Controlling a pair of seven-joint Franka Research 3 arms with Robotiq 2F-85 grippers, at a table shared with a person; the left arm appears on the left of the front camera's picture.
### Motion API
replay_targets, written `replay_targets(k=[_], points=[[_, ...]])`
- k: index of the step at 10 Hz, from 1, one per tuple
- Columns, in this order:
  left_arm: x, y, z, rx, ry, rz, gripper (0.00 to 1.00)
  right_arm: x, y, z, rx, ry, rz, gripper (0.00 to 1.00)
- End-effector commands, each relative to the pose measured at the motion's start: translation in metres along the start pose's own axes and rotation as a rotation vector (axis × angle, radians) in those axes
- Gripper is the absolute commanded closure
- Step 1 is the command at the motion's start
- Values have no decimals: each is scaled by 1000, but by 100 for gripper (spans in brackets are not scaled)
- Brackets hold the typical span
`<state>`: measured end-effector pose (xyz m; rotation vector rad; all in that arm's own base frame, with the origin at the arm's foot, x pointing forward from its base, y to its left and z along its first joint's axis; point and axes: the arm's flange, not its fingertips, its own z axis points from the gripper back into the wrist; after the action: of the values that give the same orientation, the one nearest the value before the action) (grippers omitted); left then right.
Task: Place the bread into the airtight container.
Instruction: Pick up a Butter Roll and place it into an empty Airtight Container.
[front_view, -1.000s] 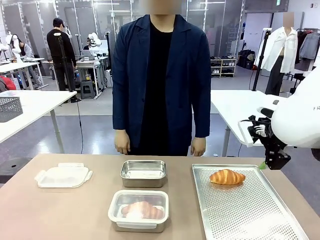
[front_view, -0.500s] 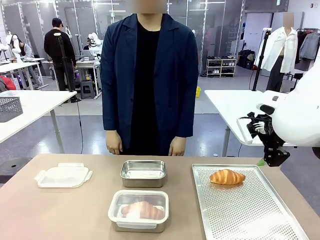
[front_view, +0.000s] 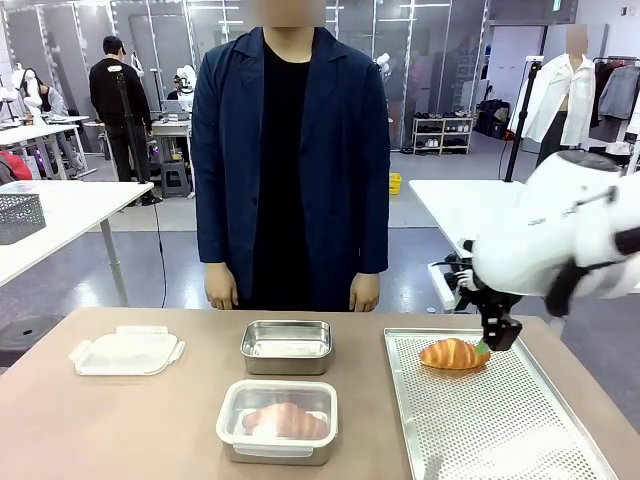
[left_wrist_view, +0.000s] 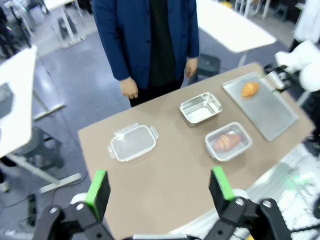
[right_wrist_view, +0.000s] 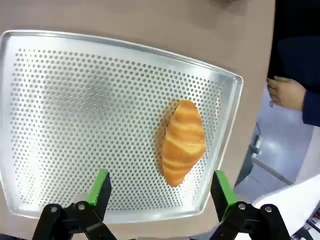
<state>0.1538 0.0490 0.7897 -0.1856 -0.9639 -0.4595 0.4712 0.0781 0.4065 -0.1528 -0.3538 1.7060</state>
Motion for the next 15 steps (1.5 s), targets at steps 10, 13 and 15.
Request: replay_targets(k=[10, 13, 15], points=[[1, -1, 0, -3, 1, -3, 0, -38, -87, -129, 190, -15, -187, 0], [1, -1, 0, -3, 1, -3, 0, -36, -90, -132, 255, -1, -187, 22], [1, -1, 0, -3, 1, -3, 0, -33, -93, -131, 273, 15, -183, 42]])
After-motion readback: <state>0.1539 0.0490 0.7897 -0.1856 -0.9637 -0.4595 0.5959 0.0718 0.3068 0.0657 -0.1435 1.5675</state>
